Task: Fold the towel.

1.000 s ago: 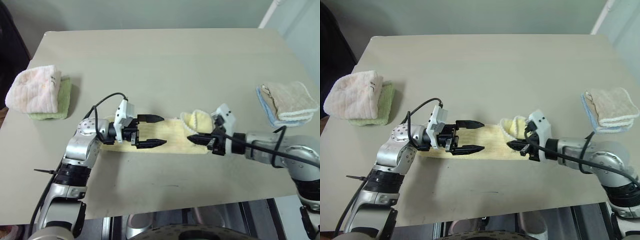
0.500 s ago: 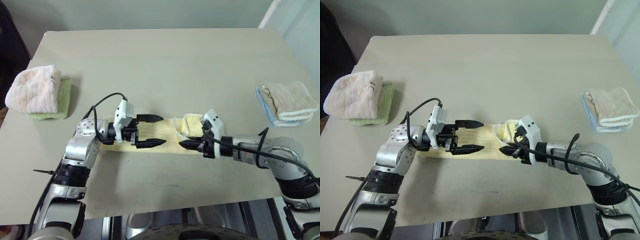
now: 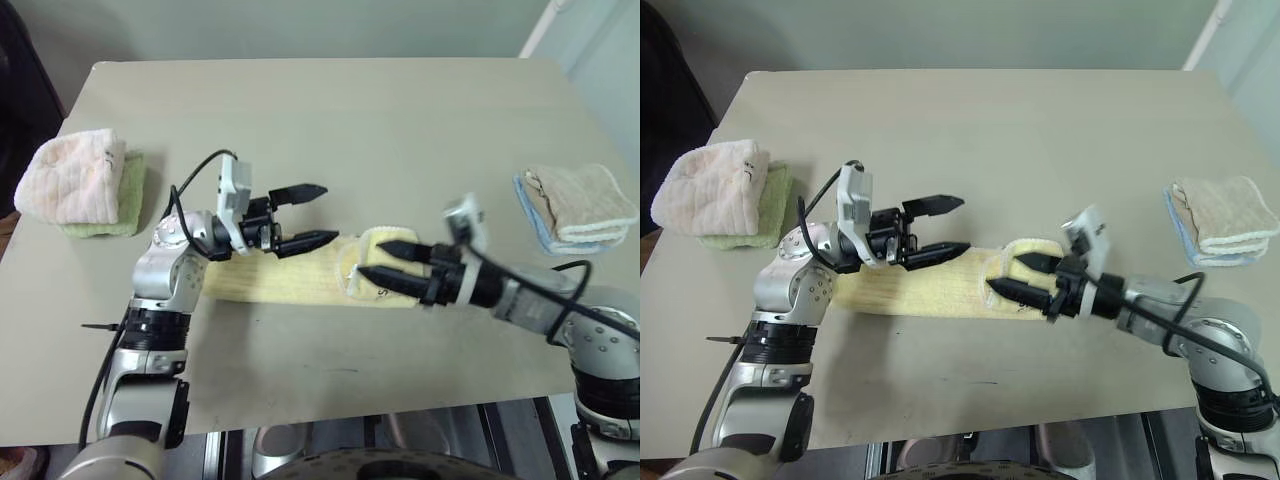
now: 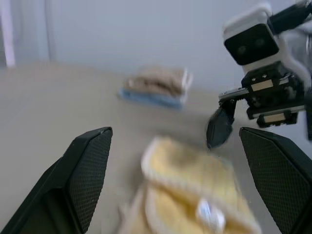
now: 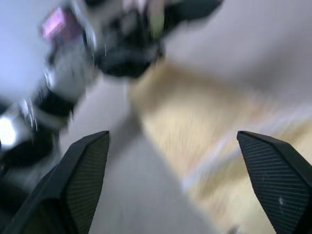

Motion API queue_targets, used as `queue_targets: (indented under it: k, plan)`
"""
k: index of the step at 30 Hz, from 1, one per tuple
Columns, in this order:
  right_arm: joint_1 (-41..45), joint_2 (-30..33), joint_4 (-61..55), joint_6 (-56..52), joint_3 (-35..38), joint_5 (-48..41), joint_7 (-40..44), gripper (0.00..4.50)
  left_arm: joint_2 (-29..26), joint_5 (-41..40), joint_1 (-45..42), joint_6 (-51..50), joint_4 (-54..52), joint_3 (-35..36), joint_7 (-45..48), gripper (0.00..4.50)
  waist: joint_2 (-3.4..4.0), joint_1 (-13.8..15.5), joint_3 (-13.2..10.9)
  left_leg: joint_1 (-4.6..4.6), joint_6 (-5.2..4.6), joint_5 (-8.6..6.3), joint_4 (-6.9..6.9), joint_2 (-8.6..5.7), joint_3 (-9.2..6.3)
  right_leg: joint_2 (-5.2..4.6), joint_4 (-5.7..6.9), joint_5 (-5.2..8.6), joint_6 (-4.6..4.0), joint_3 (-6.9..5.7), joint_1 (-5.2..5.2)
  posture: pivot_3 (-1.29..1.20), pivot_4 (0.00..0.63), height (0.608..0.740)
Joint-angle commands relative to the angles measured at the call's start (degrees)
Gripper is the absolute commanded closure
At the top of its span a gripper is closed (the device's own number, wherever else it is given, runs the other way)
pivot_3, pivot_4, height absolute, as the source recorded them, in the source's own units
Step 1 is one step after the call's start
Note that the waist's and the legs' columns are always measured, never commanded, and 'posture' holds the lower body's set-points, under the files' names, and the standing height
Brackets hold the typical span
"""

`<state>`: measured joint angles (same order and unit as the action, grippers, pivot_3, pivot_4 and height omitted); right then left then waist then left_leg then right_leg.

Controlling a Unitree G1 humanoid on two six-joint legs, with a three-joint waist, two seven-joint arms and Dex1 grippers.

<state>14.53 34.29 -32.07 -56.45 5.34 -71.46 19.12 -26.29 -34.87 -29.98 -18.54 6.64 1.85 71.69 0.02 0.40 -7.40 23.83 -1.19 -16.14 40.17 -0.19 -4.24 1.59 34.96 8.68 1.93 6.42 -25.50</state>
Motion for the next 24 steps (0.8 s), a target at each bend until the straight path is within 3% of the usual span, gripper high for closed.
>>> queue_targets:
  k: [1,11,12,20,24]
  plan:
    - [-0.99,-1.68,-0.14,5.81,3.15,3.53,0.82,0.64,0.5,-2.44,-0.84,-1.67,-1.09,0.24,2.01,0.58,0.0,-0.06,0.0,-0.05,0.0,0.0,-0.01,0.01,-0.01,0.0,0.01,-0.02,0.01,0.0,0.03,0.0,0.15,0.74]
    - [-5.61,-5.77,3.87,13.88,1.51,16.4,0.64,4.23,3.7,3.02,-1.23,3.9,2.65,-6.99,8.9,4.27,0.01,0.03,0.0,-0.11,-0.02,0.01,-0.02,0.02,-0.03,0.0,0.0,-0.29,0.42,-0.01,0.08,0.0,0.15,0.74]
    - [-6.72,-5.96,4.19,14.32,0.97,17.58,1.16,4.46,4.38,3.7,-1.39,4.65,3.23,-7.64,9.08,4.48,0.01,0.14,0.0,-0.11,-0.03,0.01,-0.01,0.02,-0.04,0.0,-0.01,-0.28,0.43,-0.02,0.11,0.0,0.15,0.74]
    - [-6.02,-9.32,8.95,14.5,-2.35,23.38,0.04,4.46,10.54,13.67,-4.06,15.8,10.01,-13.2,5.82,4.48,0.01,0.0,-0.01,-0.11,-0.05,0.02,-0.01,0.0,-0.02,-0.04,-0.05,-0.36,0.48,0.0,0.13,0.0,0.15,0.74]
    - [-4.34,-11.45,13.34,15.65,-4.93,29.63,-1.32,4.46,9.0,19.78,-3.11,19.61,12.54,-16.39,5.42,4.48,0.06,-0.27,-0.02,-0.4,-0.15,0.1,-0.04,-0.03,-0.02,-0.04,-0.11,-0.43,0.45,0.05,0.41,0.0,0.15,0.74]
